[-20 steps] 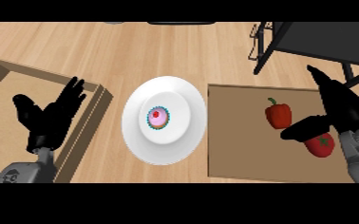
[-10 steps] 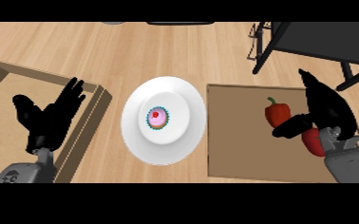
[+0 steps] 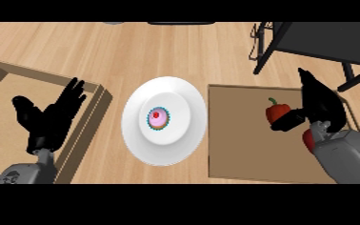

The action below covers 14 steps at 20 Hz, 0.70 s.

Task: Pick the bell pepper from the tray and place it in the tiered shelf

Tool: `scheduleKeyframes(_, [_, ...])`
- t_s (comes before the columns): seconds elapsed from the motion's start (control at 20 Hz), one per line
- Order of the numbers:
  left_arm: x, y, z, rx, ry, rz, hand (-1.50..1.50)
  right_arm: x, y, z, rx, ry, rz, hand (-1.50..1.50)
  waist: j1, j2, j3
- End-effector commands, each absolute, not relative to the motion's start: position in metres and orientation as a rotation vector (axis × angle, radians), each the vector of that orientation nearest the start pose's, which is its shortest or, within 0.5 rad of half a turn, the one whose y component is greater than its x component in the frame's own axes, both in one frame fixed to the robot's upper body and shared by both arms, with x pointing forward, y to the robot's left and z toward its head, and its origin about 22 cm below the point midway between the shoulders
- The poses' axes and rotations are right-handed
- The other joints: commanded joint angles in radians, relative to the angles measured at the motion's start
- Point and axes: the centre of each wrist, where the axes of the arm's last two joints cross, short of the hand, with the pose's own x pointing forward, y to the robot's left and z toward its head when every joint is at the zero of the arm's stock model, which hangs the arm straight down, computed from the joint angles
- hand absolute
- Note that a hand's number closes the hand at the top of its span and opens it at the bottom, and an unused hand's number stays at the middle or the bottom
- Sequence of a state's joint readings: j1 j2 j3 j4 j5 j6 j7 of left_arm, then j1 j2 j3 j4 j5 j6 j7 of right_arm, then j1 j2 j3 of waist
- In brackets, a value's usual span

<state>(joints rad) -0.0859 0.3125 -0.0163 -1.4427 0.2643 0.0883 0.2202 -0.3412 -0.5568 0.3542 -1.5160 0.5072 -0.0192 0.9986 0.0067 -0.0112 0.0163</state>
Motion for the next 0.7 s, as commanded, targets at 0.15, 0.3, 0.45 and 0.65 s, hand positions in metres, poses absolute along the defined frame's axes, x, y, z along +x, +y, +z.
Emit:
scheduleKeyframes(0.15, [0.249,0.305,-0.018,0.095,-1.123,0.031,0.00,0.312,-0.234,0.072,-1.008,-0.834,0.606,-1.50,0.002,0.015,-0.016])
scheduleKeyframes(0.3, [0.249,0.294,-0.015,0.084,-1.125,0.027,0.00,0.309,-0.249,0.059,-0.999,-0.831,0.624,-1.50,-0.002,0.014,-0.016])
scheduleKeyframes(0.45, [0.248,0.290,-0.024,0.080,-1.136,0.042,0.00,0.309,-0.244,0.048,-0.887,-0.721,0.874,1.50,0.007,0.022,-0.017])
scheduleKeyframes(0.65, [0.249,0.284,-0.009,0.079,-1.129,0.037,0.00,0.308,-0.230,0.044,-0.853,-0.826,0.853,1.50,0.002,0.012,-0.015])
